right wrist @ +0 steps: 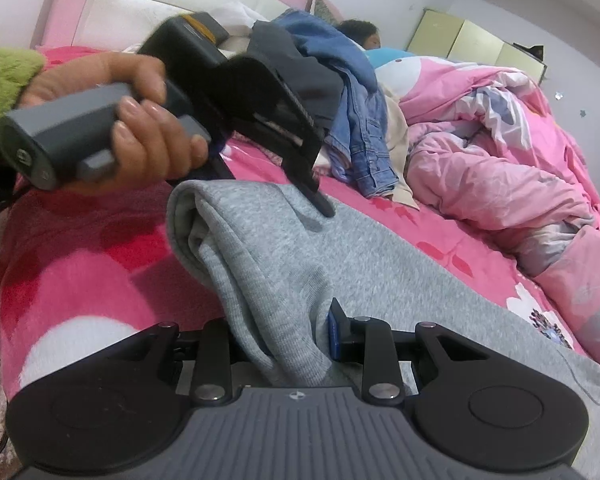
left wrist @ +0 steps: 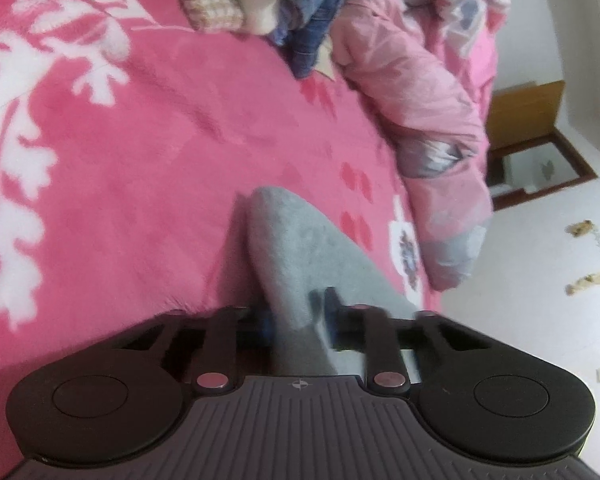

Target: Fold clothes

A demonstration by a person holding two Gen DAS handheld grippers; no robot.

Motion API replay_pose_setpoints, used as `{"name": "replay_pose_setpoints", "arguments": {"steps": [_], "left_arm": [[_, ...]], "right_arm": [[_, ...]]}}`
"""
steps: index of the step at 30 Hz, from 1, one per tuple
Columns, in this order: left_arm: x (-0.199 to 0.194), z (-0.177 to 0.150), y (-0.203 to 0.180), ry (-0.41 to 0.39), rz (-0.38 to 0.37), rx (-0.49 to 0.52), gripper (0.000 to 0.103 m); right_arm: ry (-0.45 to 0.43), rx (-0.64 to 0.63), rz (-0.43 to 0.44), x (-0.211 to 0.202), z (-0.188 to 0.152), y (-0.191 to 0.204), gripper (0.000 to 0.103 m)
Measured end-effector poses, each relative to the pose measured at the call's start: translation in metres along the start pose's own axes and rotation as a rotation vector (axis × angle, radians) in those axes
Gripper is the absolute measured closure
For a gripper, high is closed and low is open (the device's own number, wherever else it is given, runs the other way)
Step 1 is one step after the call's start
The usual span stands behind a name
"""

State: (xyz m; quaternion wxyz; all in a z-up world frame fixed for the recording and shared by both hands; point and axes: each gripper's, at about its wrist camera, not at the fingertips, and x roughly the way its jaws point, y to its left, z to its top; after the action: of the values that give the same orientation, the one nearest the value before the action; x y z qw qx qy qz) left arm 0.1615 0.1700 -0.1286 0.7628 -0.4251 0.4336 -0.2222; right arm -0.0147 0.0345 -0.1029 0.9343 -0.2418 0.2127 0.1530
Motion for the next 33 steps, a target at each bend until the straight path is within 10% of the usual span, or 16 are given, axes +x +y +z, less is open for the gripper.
{"name": "replay_pose_setpoints", "arguments": {"steps": [18,33], "left_arm": [[-0.012,-0.016,-0.153,-0.125,-0.034,0.209,0.095],[0.167,-0.118,-0.319,0.06,-0.013,0.527,0.095]], "right_arm": [[-0.21,0.242,-0.105,-0.06,0.011,-0.069,0.086],[-0.336,0.853,-0.258,-0.141,-0.098,-0.236,0.087]]}}
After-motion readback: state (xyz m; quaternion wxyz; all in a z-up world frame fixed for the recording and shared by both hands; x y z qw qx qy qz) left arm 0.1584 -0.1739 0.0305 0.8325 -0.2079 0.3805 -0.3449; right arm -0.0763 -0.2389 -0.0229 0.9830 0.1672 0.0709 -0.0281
